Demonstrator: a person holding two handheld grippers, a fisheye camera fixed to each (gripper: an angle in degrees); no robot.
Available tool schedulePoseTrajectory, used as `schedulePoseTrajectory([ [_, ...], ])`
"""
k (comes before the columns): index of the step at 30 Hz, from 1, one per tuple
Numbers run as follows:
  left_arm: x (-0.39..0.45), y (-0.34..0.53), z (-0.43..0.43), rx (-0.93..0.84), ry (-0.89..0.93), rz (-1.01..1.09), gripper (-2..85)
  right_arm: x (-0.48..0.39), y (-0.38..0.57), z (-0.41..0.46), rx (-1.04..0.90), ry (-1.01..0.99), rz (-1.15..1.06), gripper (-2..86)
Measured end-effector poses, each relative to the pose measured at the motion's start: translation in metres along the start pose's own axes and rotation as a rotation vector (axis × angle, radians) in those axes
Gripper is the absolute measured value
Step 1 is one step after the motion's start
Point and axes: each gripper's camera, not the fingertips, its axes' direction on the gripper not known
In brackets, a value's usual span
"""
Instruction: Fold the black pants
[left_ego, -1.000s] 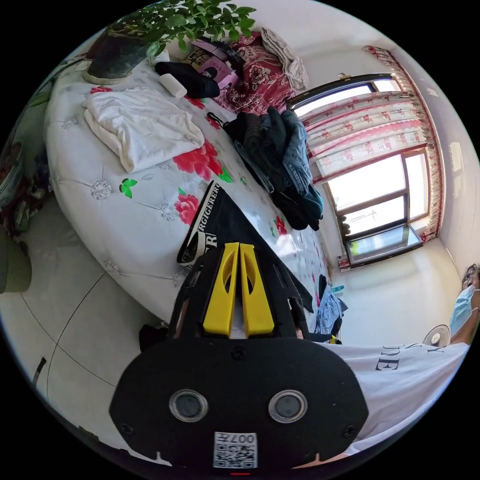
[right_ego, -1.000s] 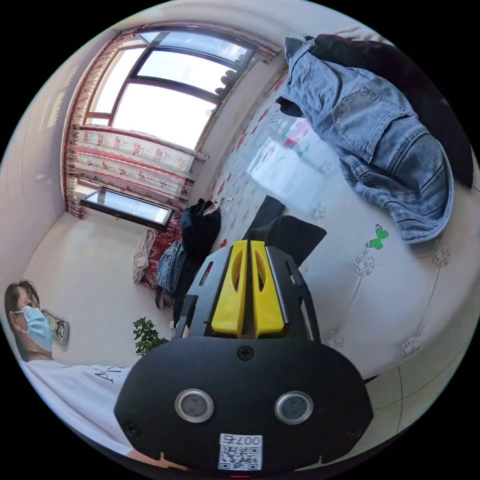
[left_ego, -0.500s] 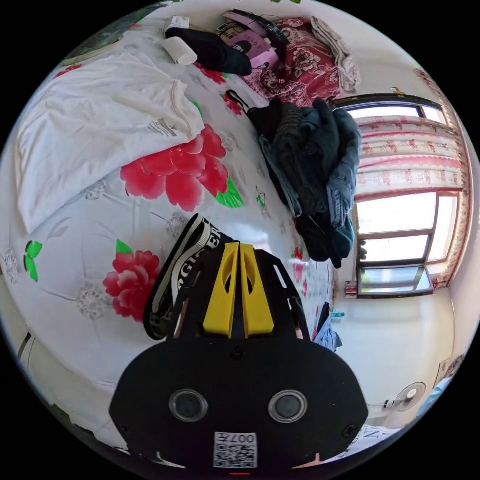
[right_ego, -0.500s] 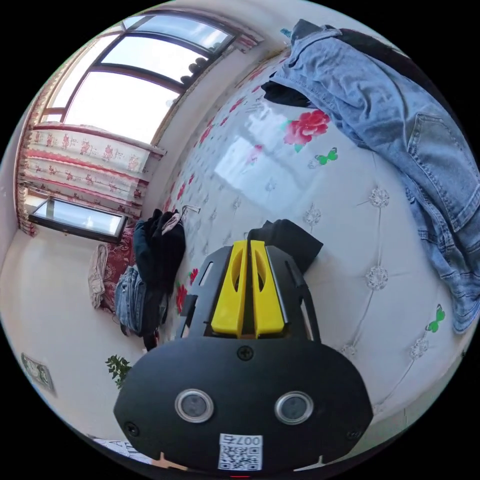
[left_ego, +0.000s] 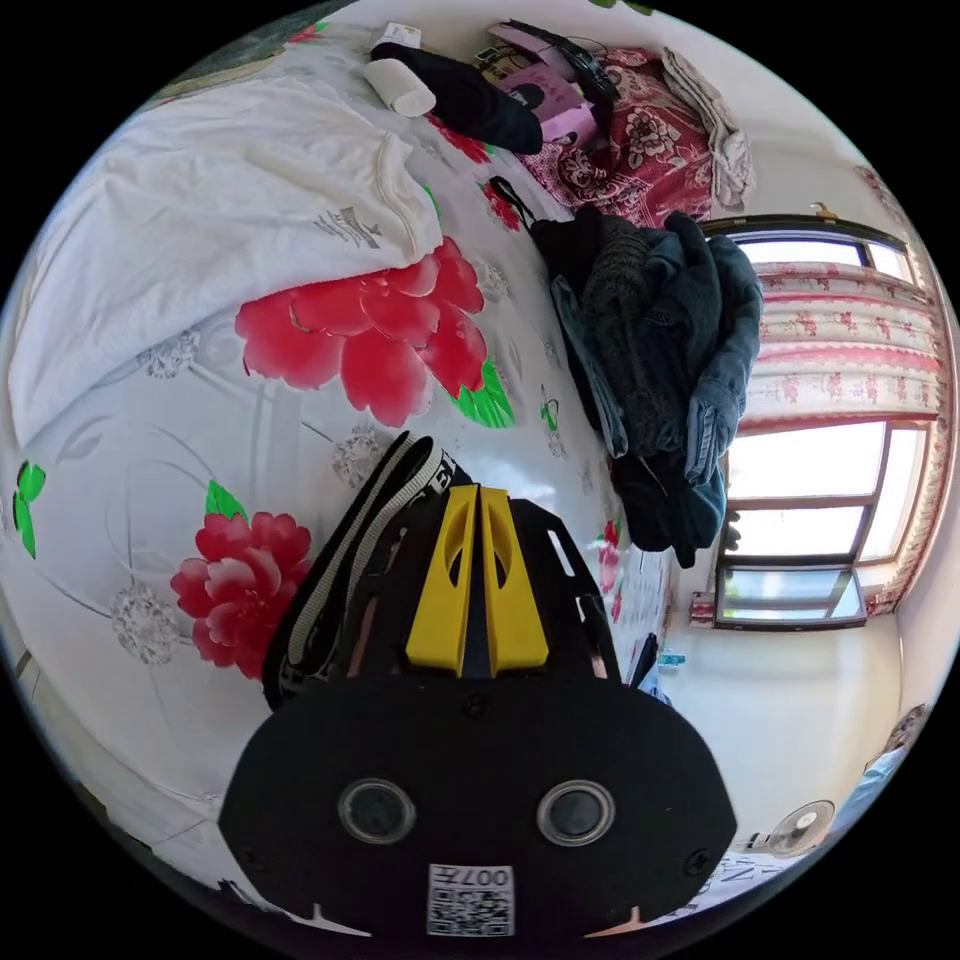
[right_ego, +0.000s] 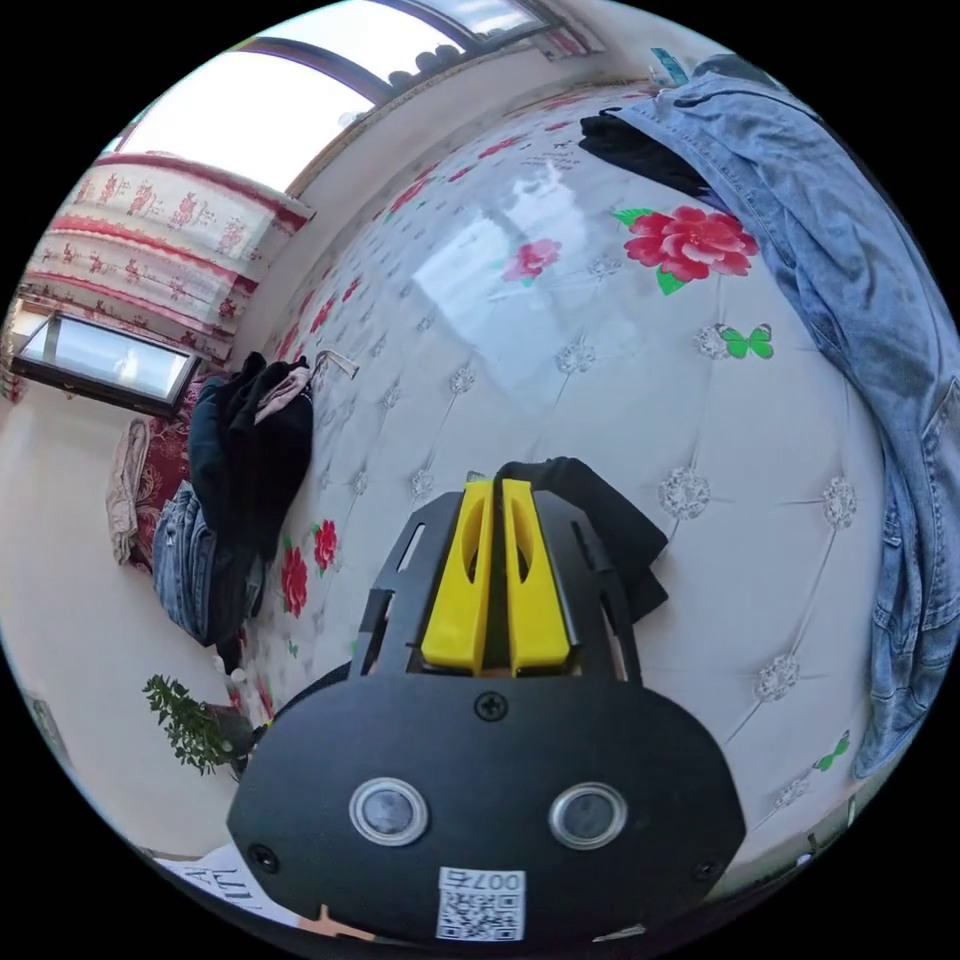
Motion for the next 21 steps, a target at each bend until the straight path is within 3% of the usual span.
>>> schedulePoseTrajectory([
  [8, -0.017, 0.034, -0.006, 0.196, 0.129, -0.163, -0.9, 0.001, 0.02, 0.016, 0.007, -0.022, -0.02, 3.3],
  [12, -0.012, 0.038, -0.006, 0.19, 0.119, -0.135, -0.5, -0.008, 0.054, 0.014, 0.048, 0.007, -0.092, 5.3],
  [21, 0.125, 0.083, 0.027, 0.018, -0.236, 0.736, 6.0, -0.121, 0.069, 0.069, -0.057, 0.213, -0.565, 7.9],
])
